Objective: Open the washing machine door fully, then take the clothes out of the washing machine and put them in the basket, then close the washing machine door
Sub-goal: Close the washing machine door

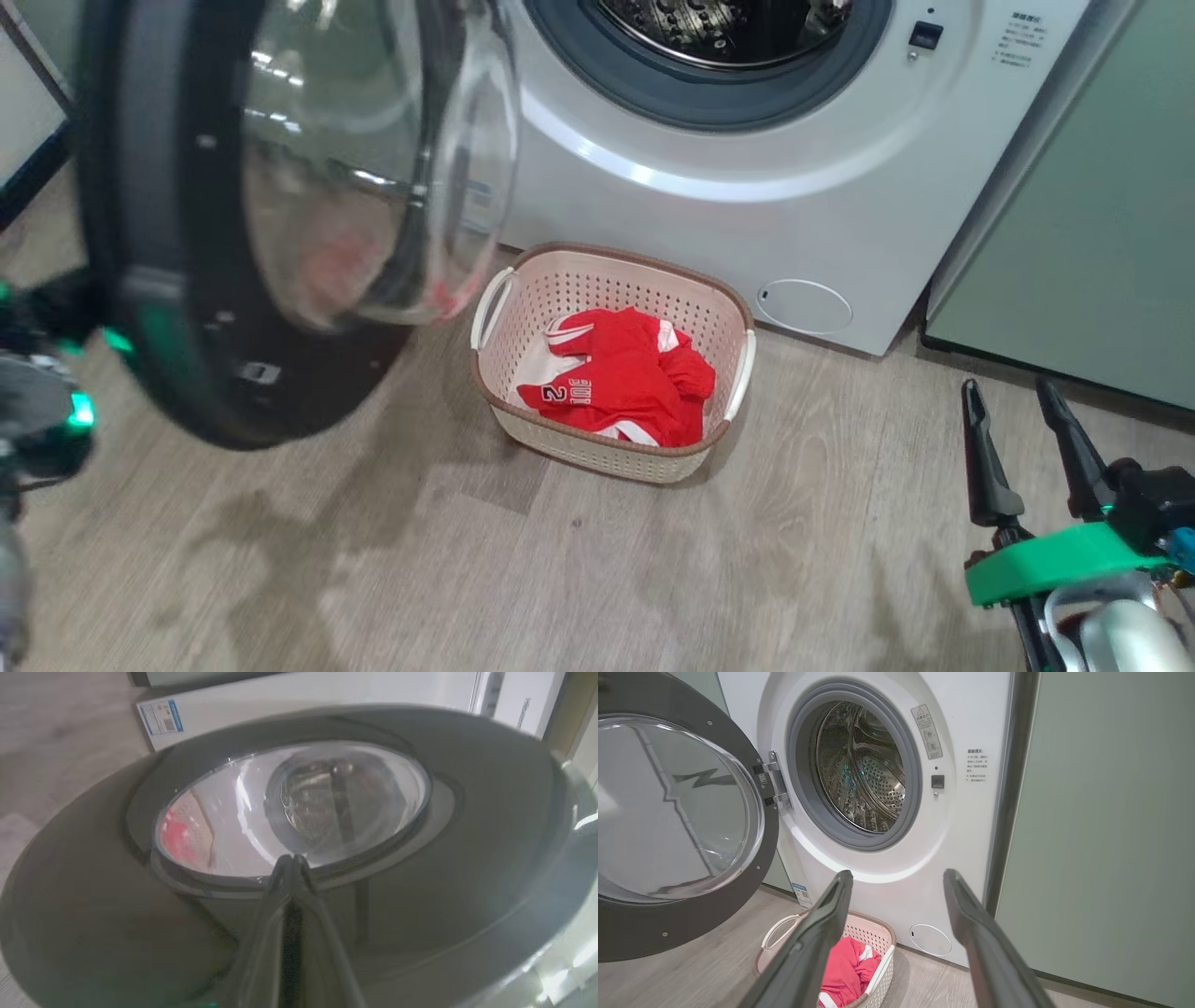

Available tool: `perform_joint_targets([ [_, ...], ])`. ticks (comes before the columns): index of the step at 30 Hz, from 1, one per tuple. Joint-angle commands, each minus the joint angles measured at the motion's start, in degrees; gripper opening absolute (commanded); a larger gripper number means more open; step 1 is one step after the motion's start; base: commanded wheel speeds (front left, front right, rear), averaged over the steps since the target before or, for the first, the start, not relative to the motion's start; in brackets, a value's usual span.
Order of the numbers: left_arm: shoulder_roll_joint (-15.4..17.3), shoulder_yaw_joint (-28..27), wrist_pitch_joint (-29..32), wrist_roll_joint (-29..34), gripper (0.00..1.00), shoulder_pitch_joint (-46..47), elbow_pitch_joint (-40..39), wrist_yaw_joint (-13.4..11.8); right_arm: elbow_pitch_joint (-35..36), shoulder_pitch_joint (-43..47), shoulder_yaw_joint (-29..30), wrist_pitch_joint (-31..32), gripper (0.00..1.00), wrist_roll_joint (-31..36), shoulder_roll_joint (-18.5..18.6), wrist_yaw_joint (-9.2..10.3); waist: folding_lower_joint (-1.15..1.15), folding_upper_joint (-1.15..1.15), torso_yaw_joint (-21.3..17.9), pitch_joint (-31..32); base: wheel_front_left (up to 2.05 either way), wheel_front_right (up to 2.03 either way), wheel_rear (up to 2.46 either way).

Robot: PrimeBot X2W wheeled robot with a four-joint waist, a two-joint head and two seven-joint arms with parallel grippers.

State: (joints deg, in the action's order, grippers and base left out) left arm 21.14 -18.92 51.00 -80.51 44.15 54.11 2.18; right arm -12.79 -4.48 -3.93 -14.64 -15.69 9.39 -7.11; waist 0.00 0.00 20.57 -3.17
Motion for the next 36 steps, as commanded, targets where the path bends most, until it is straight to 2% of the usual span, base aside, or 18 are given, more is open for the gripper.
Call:
perform_joint_targets([
  [1, 0.7, 0.5, 3.2, 0.1, 0.0, 0.2, -3.2, 0.7, 1.7, -0.8, -1.2, -0.4, 1.0, 0.3, 0.9, -0.37, 0.0, 0.0, 0.2, 0.3, 0.0, 0.0, 0.0],
  [7, -5.0, 2.8, 10.2, -2.1, 0.0, -2.3, -9.6, 0.9, 1.8, -0.7, -1.0, -0.4, 1.0, 0.2, 0.8, -0.37, 0.0, 0.0, -0.4, 0.9, 0.0, 0.0, 0.0],
  [11, -7.5, 5.0, 11.9, -1.5, 0.0, -4.3, -12.6, 0.6, 1.8, -0.5, -0.9, -0.4, 1.0, 0.2, 0.7, -0.37, 0.0, 0.0, -1.4, 1.0, 0.0, 0.0, 0.0],
  [18, -11.5, 6.3, 9.9, -0.4, 0.0, -7.2, -15.6, 0.0, 1.3, -1.0, -0.7, -0.4, 1.0, -0.4, -0.4, -0.37, 0.0, 0.0, -6.4, 0.9, 0.0, 0.0, 0.0],
  [22, -12.3, 5.6, 7.3, -0.3, 0.0, -7.1, -15.2, 0.4, 1.3, -1.4, -1.0, -0.4, 1.0, -0.4, -0.7, -0.37, 0.0, 0.0, -10.6, 0.5, 0.0, 0.0, 0.0],
  [36, -11.7, 3.2, 1.5, -0.1, 0.0, -4.9, -10.3, 2.1, 1.2, -1.6, -0.8, -0.4, 1.0, -0.5, -1.2, -0.37, 0.0, 0.0, -26.4, -0.6, 0.0, 0.0, 0.0],
])
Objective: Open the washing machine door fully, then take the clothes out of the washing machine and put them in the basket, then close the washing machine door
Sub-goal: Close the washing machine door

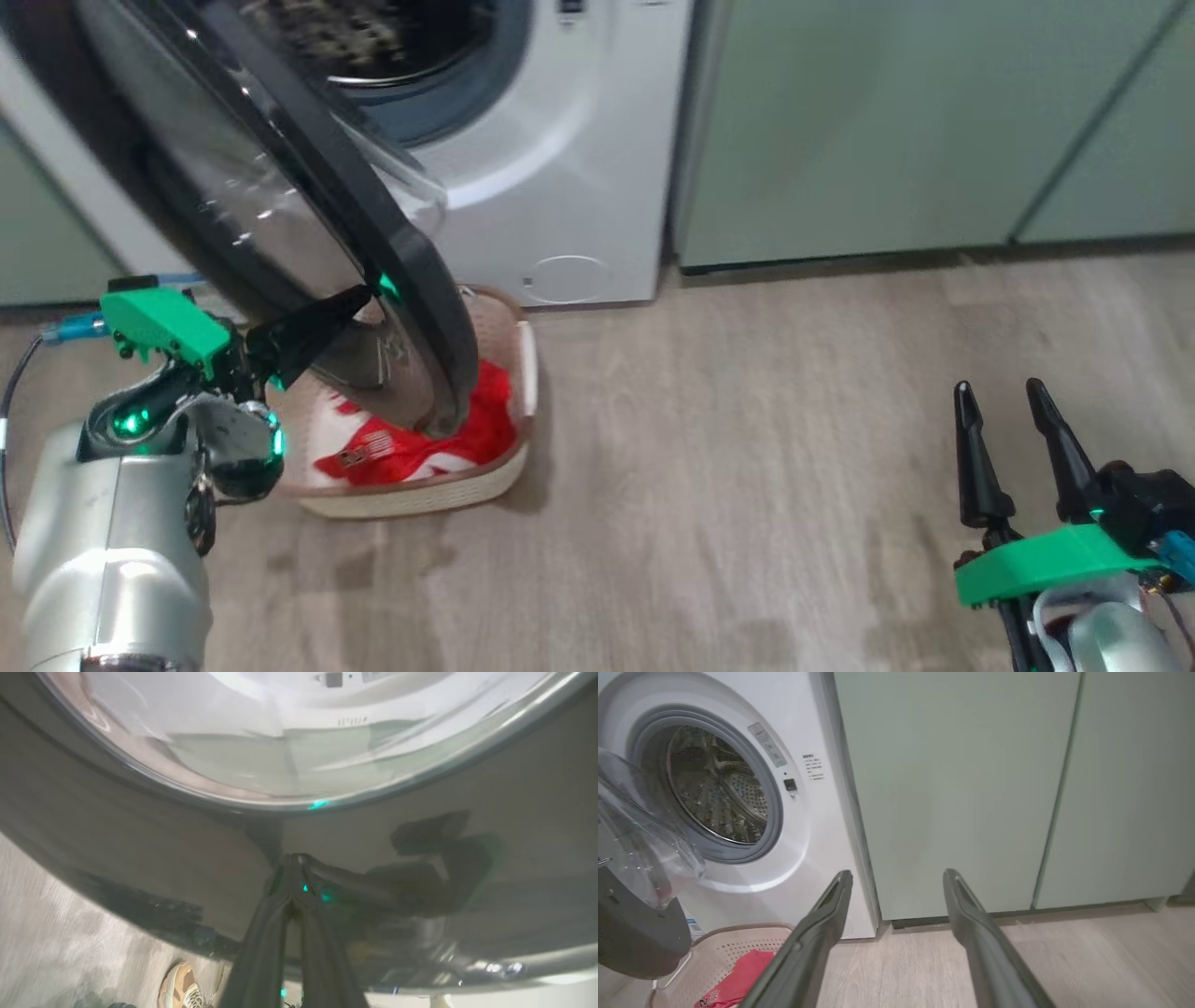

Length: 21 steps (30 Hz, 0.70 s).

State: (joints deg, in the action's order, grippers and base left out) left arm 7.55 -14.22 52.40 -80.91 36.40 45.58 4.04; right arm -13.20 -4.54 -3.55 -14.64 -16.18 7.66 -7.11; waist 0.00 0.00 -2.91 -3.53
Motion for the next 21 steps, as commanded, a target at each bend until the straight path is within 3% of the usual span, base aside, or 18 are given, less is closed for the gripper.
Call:
perform_joint_targets([
  [1, 1.8, -1.6, -0.2, 0.4, 0.0, 3.2, -1.3, 0.4, 1.6, -1.5, -1.2, -0.4, 1.0, -0.1, 0.5, -0.37, 0.0, 0.0, -3.9, -0.4, 0.0, 0.0, 0.0],
  [10, 1.2, -3.0, -4.1, -0.2, 0.0, 5.5, 2.7, 2.3, 1.9, -1.8, -0.8, -0.4, 1.0, -0.2, 0.9, -0.37, 0.0, 0.0, -8.4, -0.5, 0.0, 0.0, 0.0],
  [20, 1.4, -1.6, -7.8, 2.1, 0.0, 3.8, 3.8, 3.3, 2.0, -0.9, 1.3, -0.4, 1.0, -0.6, 0.3, -0.37, 0.0, 0.0, -5.1, 1.6, 0.0, 0.0, 0.0],
  [21, 1.7, -1.3, -9.0, 2.9, 0.26, 3.0, 3.3, 3.4, 2.1, -0.8, 1.5, -0.4, 1.0, -0.6, 0.3, -0.37, 0.0, 0.0, -4.5, 1.9, 0.0, 0.0, 0.0],
])
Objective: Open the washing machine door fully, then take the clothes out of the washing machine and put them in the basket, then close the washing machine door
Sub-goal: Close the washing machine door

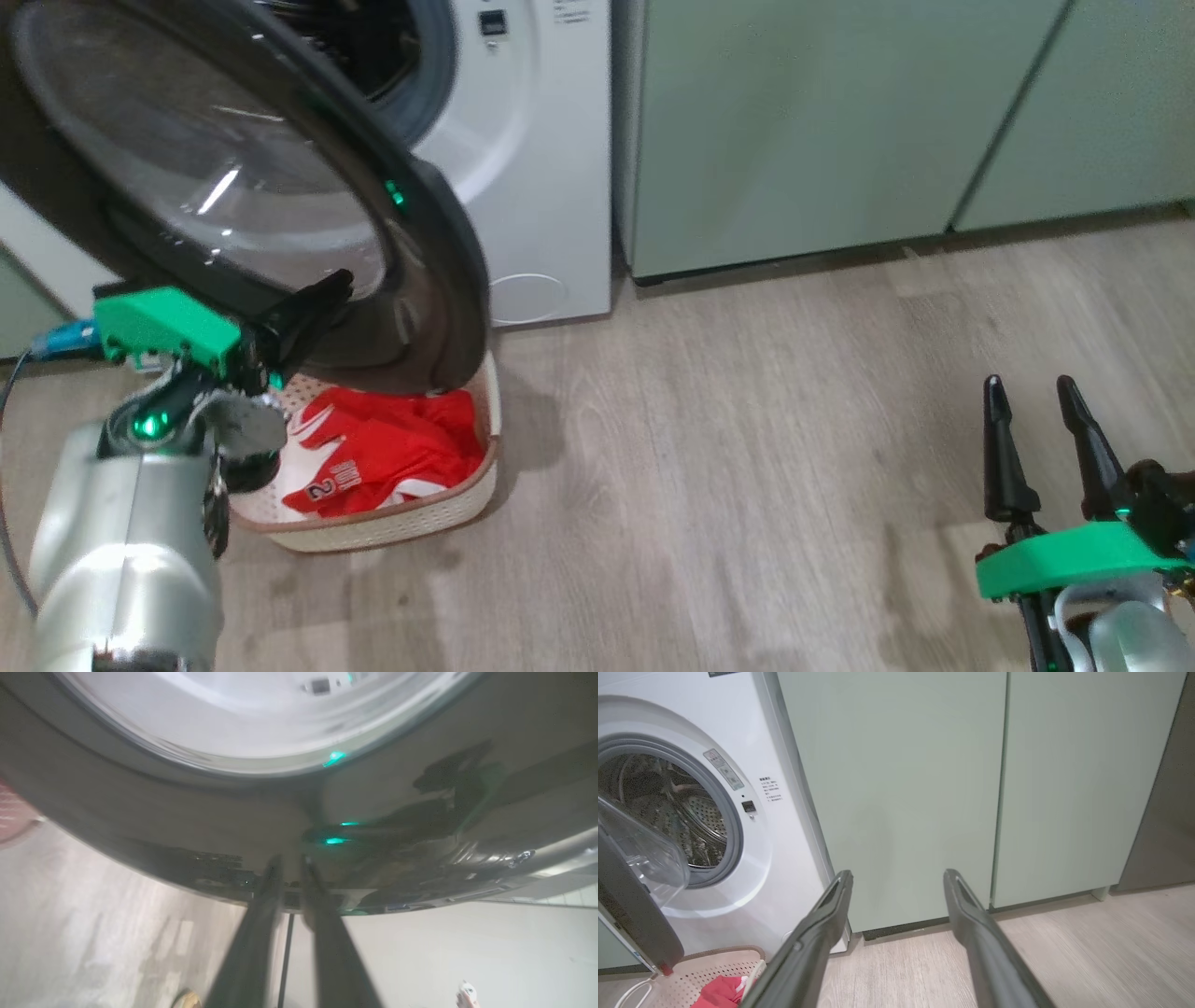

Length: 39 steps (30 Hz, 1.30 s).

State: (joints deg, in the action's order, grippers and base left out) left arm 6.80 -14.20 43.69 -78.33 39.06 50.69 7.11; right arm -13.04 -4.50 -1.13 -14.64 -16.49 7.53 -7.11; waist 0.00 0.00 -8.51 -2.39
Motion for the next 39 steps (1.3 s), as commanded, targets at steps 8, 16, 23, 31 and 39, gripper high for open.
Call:
perform_joint_targets([
  [8, 5.0, 0.3, -11.8, 4.5, 1.0, -8.4, -10.4, 0.4, 2.5, -1.0, 0.2, -0.4, 1.0, -0.2, -0.1, -0.37, 0.0, 0.0, 5.1, 1.4, 0.0, 0.0, 0.0],
  [16, 11.6, 10.8, -34.3, 15.6, 1.0, -17.7, -20.0, 0.4, 2.5, -0.2, 0.5, -0.4, 1.0, -0.1, -0.6, -0.37, 0.0, 0.0, 6.8, 1.9, 0.0, 0.0, 0.0],
  [23, 17.3, 23.4, -57.7, 23.9, 1.0, -23.0, -17.1, 0.4, 2.6, 0.7, 1.5, -0.4, 1.0, 0.1, -1.3, -0.37, 0.0, 0.0, 6.5, 2.8, 0.0, 0.0, 0.0],
  [31, 14.9, 17.2, -58.7, 36.4, 1.0, -27.2, -21.9, 0.4, 3.0, 2.1, 2.1, -0.4, 1.0, 0.4, -2.2, -0.37, 0.0, 0.0, 5.8, 2.8, 0.0, 0.0, 0.0],
  [39, 11.2, 12.8, -58.7, 44.0, 1.0, -31.2, -24.2, 0.4, 2.4, 3.3, 1.8, -0.4, 1.0, 0.7, -2.4, -0.37, 0.0, 0.0, 5.1, 3.2, 0.0, 0.0, 0.0],
])
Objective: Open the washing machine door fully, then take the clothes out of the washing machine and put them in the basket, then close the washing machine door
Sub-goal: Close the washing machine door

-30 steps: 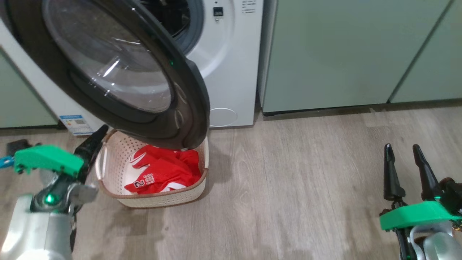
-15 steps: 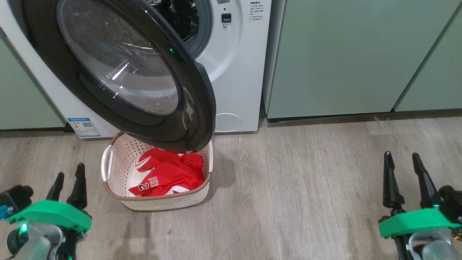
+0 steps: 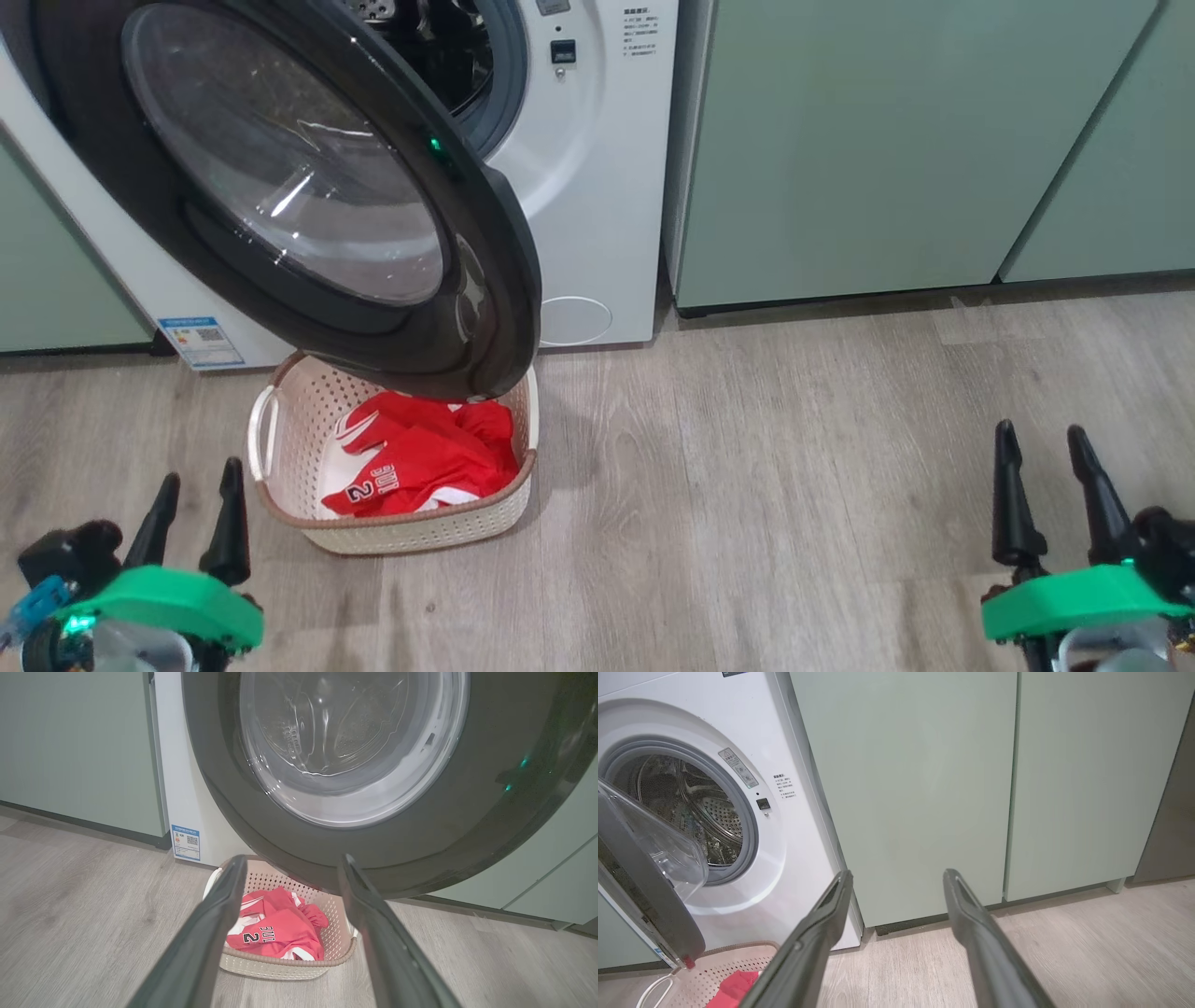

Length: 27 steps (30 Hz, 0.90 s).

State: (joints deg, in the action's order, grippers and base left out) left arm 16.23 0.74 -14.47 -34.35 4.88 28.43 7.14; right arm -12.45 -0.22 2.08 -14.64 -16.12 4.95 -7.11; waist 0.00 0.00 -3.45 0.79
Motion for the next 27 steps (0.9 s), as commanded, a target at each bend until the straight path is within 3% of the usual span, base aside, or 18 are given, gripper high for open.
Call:
perform_joint_targets([
  [1, 1.4, -2.5, -0.5, 0.5, 1.0, 2.7, -2.0, 0.3, 1.7, -0.9, -1.4, -0.4, 1.0, 0.4, 0.2, -0.37, 0.0, 0.0, -0.1, 0.1, 0.0, 0.0, 0.0],
  [9, -0.1, -4.1, -0.5, 3.0, 1.0, 1.9, -2.2, 0.3, 1.5, -0.6, -1.6, -0.4, 1.0, 0.6, 0.2, -0.37, 0.0, 0.0, -0.2, 0.3, 0.0, 0.0, 0.0],
  [27, 0.0, -4.4, -0.5, 4.2, 1.0, 2.8, -1.2, 0.4, 1.6, -1.7, -3.0, -0.4, 1.0, 1.6, 1.5, -0.37, 0.0, 0.0, 0.4, 0.0, 0.0, 0.0, 0.0],
])
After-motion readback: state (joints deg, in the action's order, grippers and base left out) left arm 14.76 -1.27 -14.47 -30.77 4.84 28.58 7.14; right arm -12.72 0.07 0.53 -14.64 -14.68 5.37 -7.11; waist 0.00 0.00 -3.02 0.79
